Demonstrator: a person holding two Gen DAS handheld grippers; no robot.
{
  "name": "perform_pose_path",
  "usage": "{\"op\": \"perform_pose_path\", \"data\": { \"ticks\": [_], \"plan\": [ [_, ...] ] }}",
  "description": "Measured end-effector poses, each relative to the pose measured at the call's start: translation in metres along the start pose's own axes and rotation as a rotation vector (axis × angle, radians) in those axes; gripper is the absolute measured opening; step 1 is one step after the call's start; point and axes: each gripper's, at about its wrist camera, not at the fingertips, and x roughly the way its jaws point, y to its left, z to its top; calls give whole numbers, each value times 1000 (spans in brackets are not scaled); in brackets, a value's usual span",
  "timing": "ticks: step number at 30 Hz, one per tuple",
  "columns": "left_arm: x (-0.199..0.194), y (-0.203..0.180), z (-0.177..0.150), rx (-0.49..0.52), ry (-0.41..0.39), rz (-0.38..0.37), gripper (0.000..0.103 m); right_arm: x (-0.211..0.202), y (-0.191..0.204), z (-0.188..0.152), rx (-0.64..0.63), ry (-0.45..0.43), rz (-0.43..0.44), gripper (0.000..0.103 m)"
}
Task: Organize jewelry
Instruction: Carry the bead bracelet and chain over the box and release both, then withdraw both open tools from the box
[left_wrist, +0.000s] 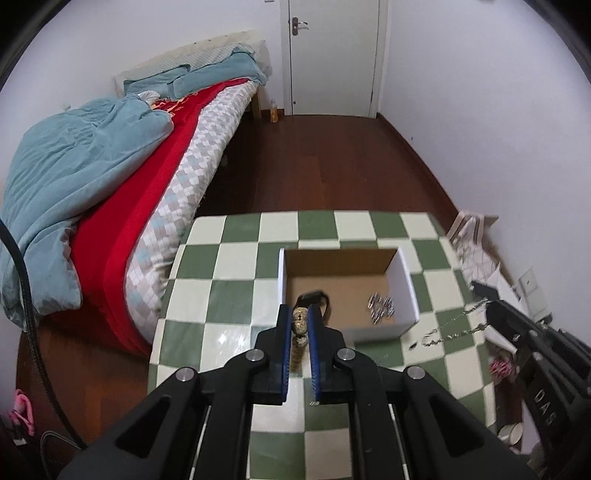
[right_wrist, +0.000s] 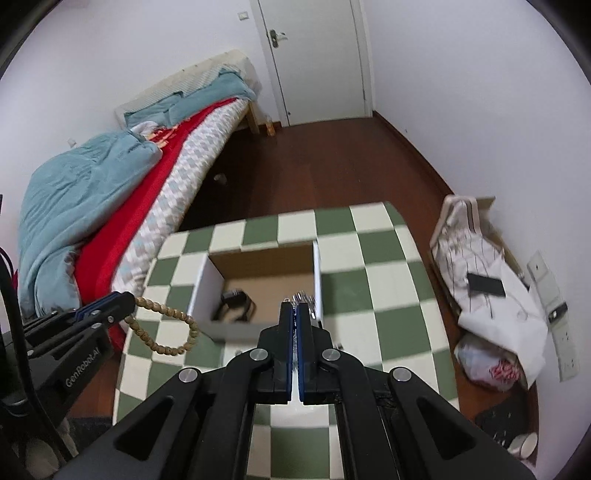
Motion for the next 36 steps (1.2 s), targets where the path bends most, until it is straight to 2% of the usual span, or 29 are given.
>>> {"op": "perform_pose_path", "data": {
  "ticks": [6, 14, 22, 27, 30, 31, 32, 33, 34, 35, 36],
  "plan": [
    [10, 4, 37, -31, -4, -27, 6, 7, 17, 40, -39, -19, 15, 1],
    [63, 5, 62, -35, 94, -69, 6, 65, 25, 67, -37, 45, 42, 1],
    [129, 7, 57, -49, 210, -86, 6, 150, 12, 45, -45, 211, 25, 1],
    [142, 1, 49, -27, 239, -108, 7, 179, 7, 26, -67, 305, 1, 2],
    [137, 3, 48, -35, 221, -77, 16, 183, 7, 21, -91, 346, -41, 3],
    [134, 4, 48, -36, 207, -57, 32, 183, 7, 19, -99, 360, -59, 7],
    [131, 5, 48, -33, 188, -32, 47, 182, 8, 18, -107, 366, -73, 24],
    [125, 7, 48, -26, 154, -2, 79, 179, 9, 18, -113, 369, -85, 37],
    [122, 9, 48, -20, 129, 35, 93, 177, 9, 17, -113, 369, -88, 71],
    [119, 10, 47, -13, 111, 68, 97, 175, 8, 16, -106, 371, -89, 97],
    [117, 13, 47, -12, 107, 75, 103, 173, 8, 17, -101, 373, -96, 99]
  ]
}}
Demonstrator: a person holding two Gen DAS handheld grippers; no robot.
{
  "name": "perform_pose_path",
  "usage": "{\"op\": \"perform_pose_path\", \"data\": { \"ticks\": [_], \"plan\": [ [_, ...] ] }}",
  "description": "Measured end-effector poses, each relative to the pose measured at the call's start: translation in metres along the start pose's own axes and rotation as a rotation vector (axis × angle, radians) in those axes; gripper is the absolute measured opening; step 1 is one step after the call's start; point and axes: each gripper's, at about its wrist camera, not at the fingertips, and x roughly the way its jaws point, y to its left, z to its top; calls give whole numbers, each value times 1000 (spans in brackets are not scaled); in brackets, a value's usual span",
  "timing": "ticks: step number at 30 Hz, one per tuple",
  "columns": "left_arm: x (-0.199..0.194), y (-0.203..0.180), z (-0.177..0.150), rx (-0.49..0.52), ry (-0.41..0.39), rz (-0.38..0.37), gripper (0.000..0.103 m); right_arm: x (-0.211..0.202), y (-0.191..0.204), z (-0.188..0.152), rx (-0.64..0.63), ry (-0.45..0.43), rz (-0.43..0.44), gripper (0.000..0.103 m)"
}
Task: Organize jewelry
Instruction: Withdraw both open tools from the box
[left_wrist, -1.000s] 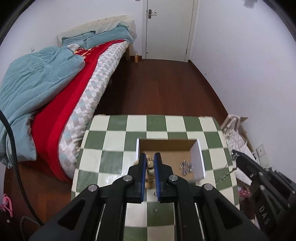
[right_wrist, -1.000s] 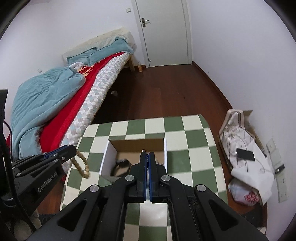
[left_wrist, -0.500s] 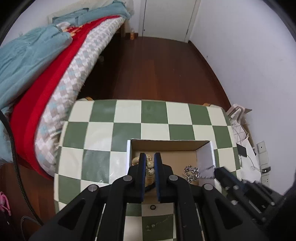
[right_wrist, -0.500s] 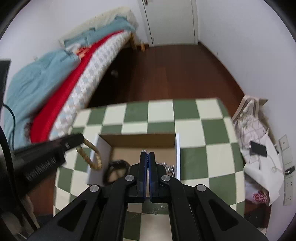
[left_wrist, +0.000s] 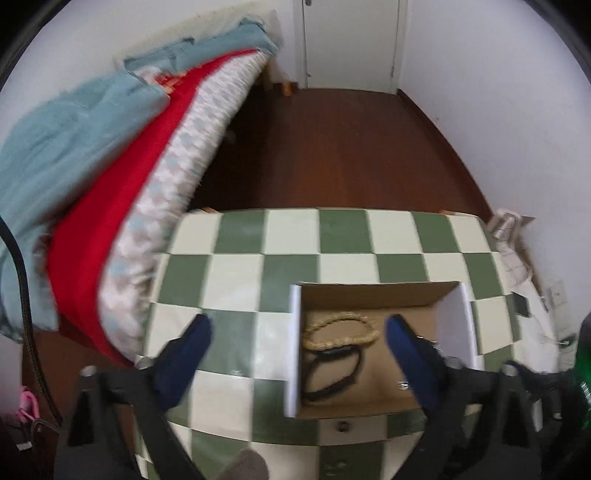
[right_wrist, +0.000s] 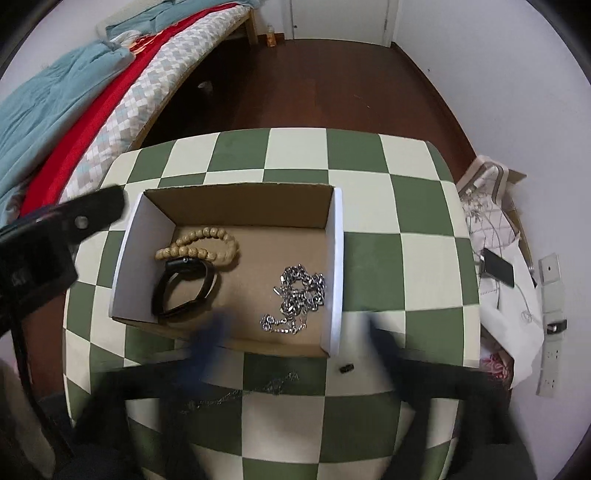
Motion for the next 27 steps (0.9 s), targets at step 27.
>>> {"op": "perform_pose_path", "data": {
  "ticks": [27],
  "plan": [
    [-95, 44, -53, -25, -189, 147, 103, -107, 12, -41, 38, -255, -96, 101]
  ]
}}
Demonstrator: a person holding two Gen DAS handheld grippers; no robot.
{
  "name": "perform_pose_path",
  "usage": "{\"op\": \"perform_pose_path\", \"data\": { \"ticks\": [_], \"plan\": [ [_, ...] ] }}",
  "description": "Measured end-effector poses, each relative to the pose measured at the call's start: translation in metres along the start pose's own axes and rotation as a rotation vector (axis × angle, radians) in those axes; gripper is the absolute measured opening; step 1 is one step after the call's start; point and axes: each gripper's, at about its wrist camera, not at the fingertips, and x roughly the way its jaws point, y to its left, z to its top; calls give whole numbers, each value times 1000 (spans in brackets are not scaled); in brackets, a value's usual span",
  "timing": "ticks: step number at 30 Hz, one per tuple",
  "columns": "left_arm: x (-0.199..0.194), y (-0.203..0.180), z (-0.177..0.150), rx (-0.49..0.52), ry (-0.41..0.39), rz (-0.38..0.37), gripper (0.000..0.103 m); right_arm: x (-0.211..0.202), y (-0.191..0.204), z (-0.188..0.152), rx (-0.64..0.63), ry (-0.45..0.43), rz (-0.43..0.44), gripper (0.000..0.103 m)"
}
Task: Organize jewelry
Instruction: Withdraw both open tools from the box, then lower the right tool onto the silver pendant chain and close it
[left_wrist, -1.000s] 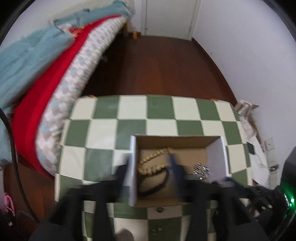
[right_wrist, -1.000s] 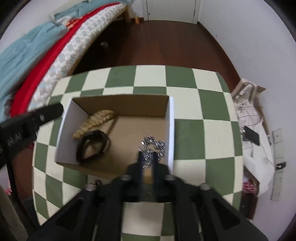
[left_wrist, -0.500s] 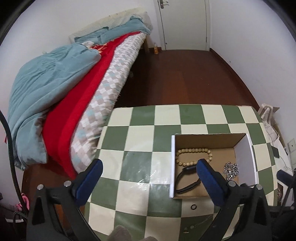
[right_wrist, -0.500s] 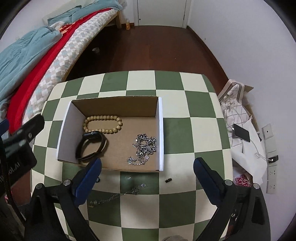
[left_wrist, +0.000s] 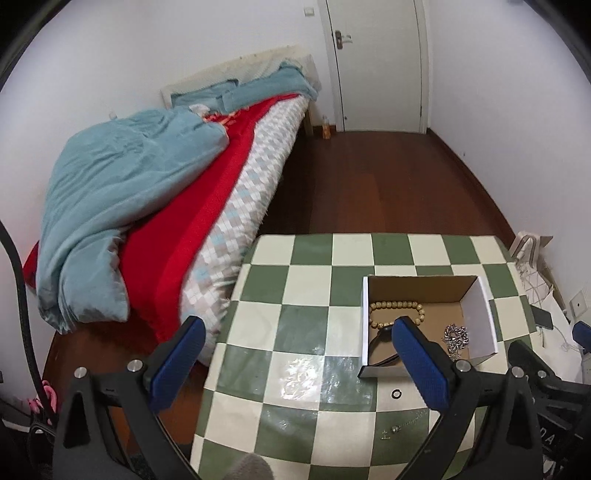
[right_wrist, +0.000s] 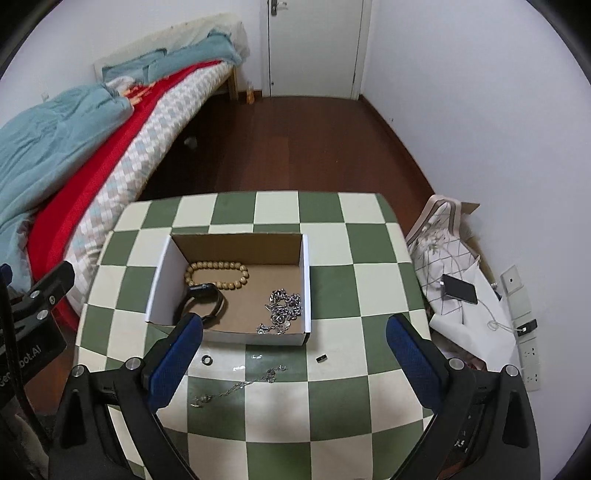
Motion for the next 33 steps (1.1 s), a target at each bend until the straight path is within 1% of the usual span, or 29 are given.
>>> {"op": "perform_pose_path", "data": {
  "ticks": [4, 8, 10, 12, 13, 15, 16, 17, 18, 20, 22, 25, 29, 33],
  "plan": [
    [-25, 9, -6, -8, -36, -1, 103, -26, 1, -9, 12, -44, 2, 101],
    [-40, 19, -17, -25, -48, 4, 103, -45, -1, -23, 33, -61, 38, 101],
    [-40, 23, -29, -30, -38, 21, 103, -48, -6, -34, 59, -45, 66, 101],
    [-34, 23, -43, -24, -15, 38, 103, -46, -11, -47, 75, -24, 65, 100],
    [-27, 22, -51, -15, 6, 49, 103, -43, -15, -54, 82, -16, 58, 98],
    [-8, 19, -67, 3, 63, 60, 103, -31, -21, -68, 94, 11, 52, 84],
    [4, 17, -75, 16, 91, 76, 103, -22, -25, -74, 104, 35, 54, 70],
    [14, 15, -81, 31, 114, 92, 103, -9, -28, -82, 118, 65, 66, 60],
    [25, 13, -87, 45, 135, 106, 103, 4, -31, -87, 134, 94, 87, 58],
    [48, 8, -98, 68, 168, 134, 103, 29, -33, -97, 157, 132, 126, 57],
    [66, 6, -105, 80, 206, 142, 103, 53, -34, -104, 176, 155, 171, 56],
    [86, 6, -113, 69, 252, 146, 103, 84, -31, -111, 197, 188, 195, 56],
    [100, 6, -117, 53, 280, 137, 103, 111, -17, -110, 174, 193, 206, 56],
    [106, 2, -118, 65, 286, 130, 103, 133, 2, -102, 121, 206, 182, 56]
  ]
}}
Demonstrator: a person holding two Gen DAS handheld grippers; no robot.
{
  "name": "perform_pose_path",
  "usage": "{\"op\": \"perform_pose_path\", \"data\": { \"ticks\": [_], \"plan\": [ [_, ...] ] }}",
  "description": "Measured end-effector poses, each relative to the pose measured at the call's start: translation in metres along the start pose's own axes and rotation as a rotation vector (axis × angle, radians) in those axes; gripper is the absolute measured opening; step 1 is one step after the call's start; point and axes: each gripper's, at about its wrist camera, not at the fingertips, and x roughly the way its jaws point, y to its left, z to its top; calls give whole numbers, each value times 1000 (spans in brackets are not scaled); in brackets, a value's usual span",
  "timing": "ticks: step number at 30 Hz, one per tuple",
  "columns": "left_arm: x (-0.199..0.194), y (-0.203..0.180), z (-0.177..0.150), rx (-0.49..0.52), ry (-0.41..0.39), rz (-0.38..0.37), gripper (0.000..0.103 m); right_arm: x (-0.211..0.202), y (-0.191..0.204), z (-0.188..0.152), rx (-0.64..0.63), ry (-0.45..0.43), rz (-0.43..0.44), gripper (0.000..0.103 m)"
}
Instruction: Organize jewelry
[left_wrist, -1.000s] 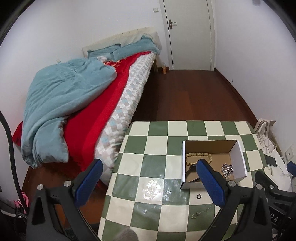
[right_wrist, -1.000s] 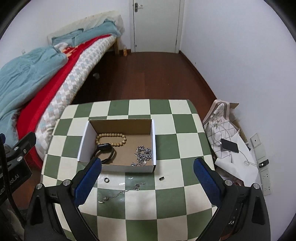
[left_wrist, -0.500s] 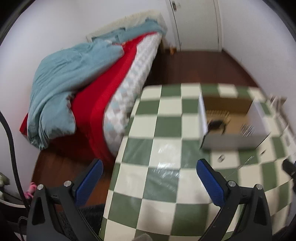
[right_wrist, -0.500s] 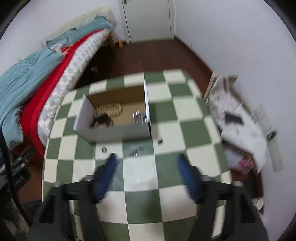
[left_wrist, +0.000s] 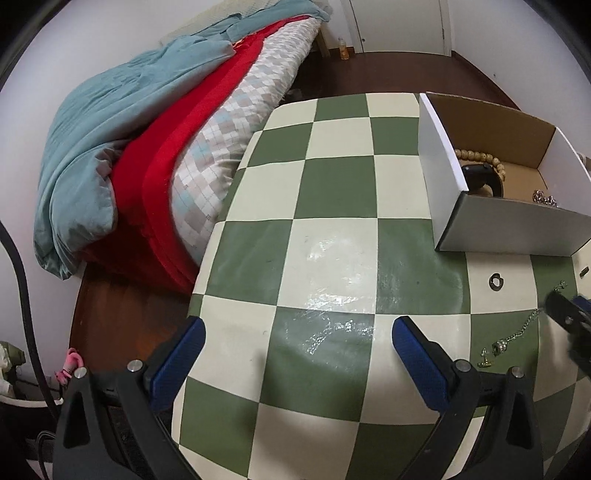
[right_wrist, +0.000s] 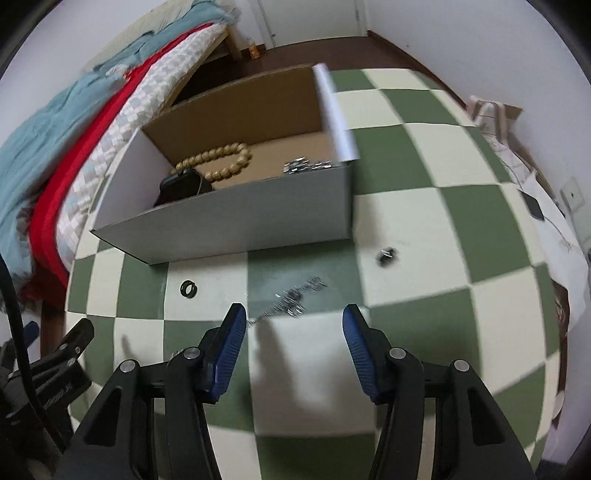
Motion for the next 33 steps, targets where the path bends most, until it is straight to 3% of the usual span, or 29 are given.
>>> {"op": "perform_pose_path", "data": {
  "ticks": [1, 3, 7, 13, 20, 23, 25, 29, 30, 33],
  "plan": [
    [1, -2, 0, 6, -1, -3, 103, 2, 5, 0, -25, -21, -28, 45],
    [2, -4, -1, 13, 2, -12, 103, 6, 15, 0, -81, -34, -81, 9],
    [-2, -14, -6, 39, 6, -59, 103, 4, 13, -5, -104, -54, -108, 4],
    [-15, -54, -17, 131, 1, -175, 103, -20, -41, -24, 9, -46, -121, 3],
    [-20, -93, -22, 189, 2, -216, 95, -31, -74, -46, 72, -24, -135, 3],
    [-20, -101, -23, 196, 13, -227, 76, -33, -76, -49, 72, -23, -141, 3],
    [-17, -103, -24, 200, 26, -233, 53, -33, -76, -50, 74, -26, -142, 3],
    [-16, -102, -23, 192, 26, -258, 28, -33, -74, -50, 74, -26, -144, 4],
    [-16, -103, -24, 194, 27, -259, 16, -33, -73, -50, 74, -26, -144, 3],
    [-16, -104, -25, 199, 24, -264, 9, -33, -73, -49, 75, -26, -145, 4]
  ]
}}
